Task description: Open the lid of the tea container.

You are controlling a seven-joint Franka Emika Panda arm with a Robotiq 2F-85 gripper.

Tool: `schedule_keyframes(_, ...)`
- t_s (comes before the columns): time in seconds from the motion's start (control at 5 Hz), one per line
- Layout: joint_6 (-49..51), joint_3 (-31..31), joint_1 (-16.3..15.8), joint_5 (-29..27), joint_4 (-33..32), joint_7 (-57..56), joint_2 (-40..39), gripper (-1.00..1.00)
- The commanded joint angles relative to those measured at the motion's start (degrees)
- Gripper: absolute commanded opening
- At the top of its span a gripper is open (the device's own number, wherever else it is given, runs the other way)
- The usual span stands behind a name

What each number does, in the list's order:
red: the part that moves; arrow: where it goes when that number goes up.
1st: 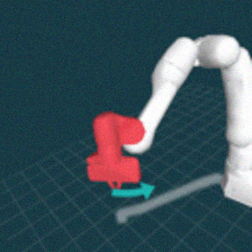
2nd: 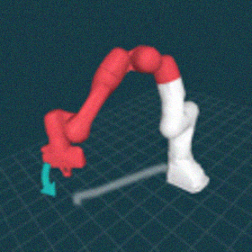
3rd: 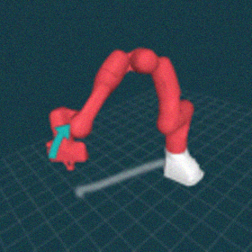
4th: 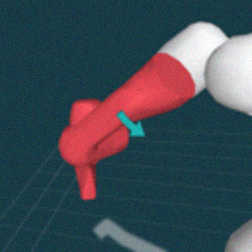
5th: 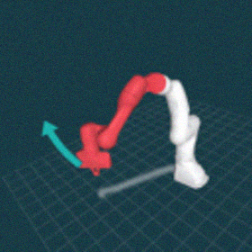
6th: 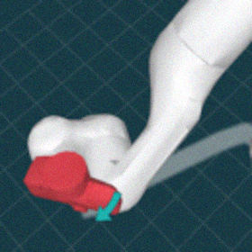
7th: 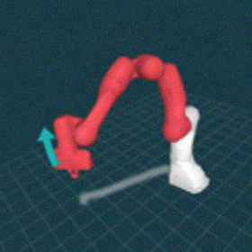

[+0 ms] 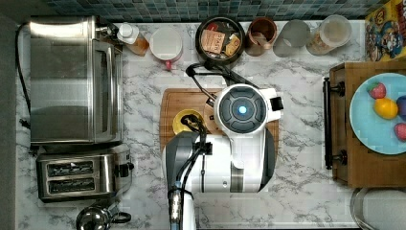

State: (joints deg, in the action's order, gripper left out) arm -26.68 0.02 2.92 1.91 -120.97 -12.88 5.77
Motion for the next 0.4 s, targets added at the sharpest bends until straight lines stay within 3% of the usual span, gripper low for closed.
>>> schedule_keyframes(0.2,0.36,-0.05,-1.44,-3.48,7.99,-5.08,7.82,-1.00)
schedule_keyframes(0.4,0.37,0.24,-1.11,-3.57,7.99,-5.14,7.82,-1.00)
